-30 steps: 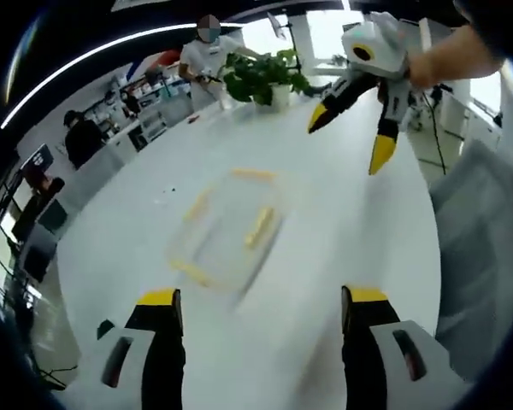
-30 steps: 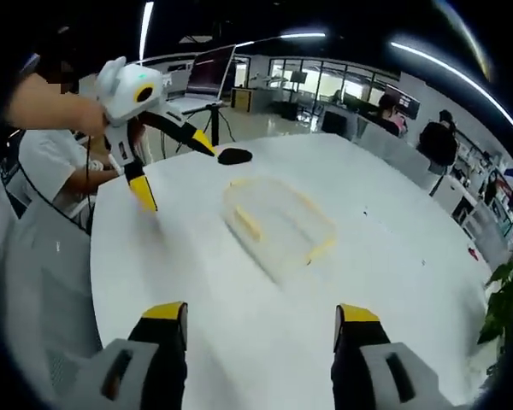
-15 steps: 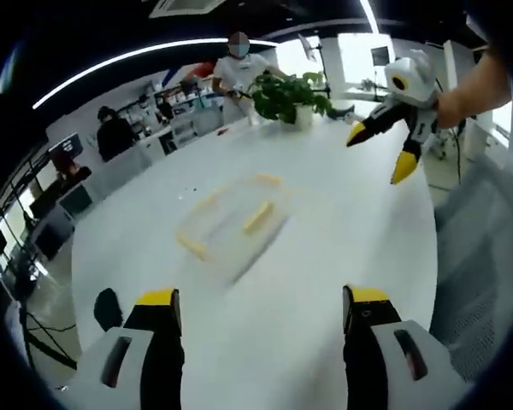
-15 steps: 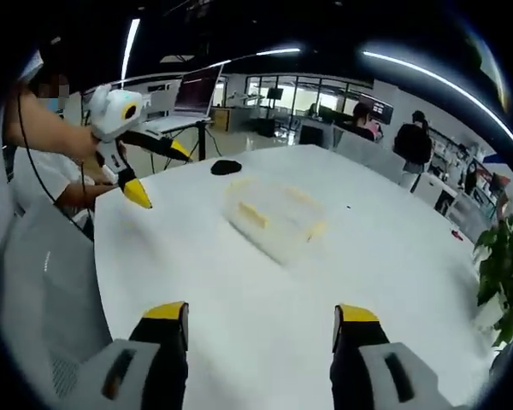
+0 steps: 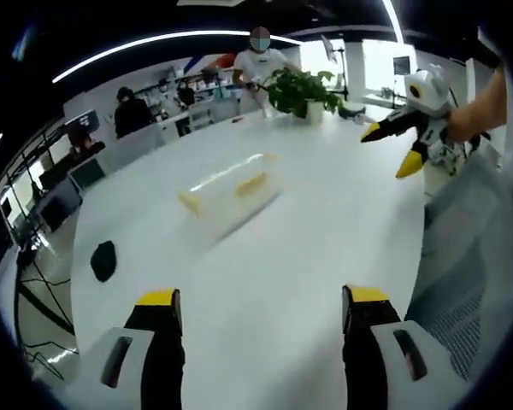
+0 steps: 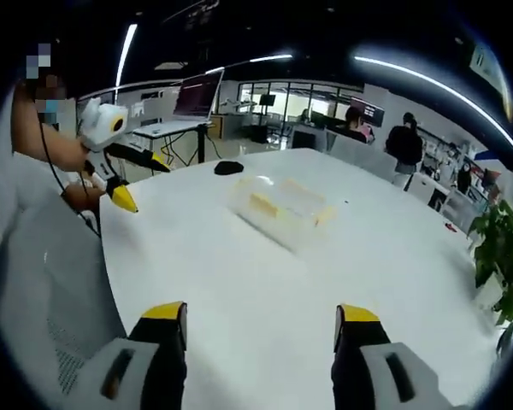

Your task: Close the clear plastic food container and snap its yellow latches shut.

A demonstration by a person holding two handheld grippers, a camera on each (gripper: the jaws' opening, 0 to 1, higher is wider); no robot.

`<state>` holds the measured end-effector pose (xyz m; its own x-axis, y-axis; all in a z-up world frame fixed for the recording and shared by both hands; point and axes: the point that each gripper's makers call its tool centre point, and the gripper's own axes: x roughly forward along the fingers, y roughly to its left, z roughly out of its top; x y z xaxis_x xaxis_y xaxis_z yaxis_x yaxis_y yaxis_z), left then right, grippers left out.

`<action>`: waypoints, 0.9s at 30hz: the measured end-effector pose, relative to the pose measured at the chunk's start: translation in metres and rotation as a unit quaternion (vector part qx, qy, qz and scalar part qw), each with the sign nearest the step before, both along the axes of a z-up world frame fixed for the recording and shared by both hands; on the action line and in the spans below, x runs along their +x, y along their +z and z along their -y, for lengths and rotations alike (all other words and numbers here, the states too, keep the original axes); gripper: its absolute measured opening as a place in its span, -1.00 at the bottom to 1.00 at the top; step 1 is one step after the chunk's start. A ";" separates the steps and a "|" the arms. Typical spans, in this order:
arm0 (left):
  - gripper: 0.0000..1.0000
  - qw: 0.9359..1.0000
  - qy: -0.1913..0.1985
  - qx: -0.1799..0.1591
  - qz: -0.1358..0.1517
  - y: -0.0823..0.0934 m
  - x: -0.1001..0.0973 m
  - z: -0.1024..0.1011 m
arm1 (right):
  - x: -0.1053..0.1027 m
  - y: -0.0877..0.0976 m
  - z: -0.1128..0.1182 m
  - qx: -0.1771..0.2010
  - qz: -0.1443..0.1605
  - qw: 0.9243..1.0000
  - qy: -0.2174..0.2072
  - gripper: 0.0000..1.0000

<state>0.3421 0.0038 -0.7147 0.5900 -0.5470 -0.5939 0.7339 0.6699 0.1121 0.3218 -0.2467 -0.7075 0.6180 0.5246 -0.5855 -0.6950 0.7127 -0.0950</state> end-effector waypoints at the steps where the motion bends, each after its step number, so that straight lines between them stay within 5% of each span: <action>1: 0.48 1.000 -0.001 0.000 -0.001 -0.001 -0.004 0.001 | -0.001 0.000 0.000 0.004 0.000 1.000 -0.002 0.38; 27: 0.40 0.999 0.023 -0.041 -0.020 -0.012 -0.052 0.002 | -0.040 -0.016 0.015 0.030 -0.021 0.998 -0.052 0.29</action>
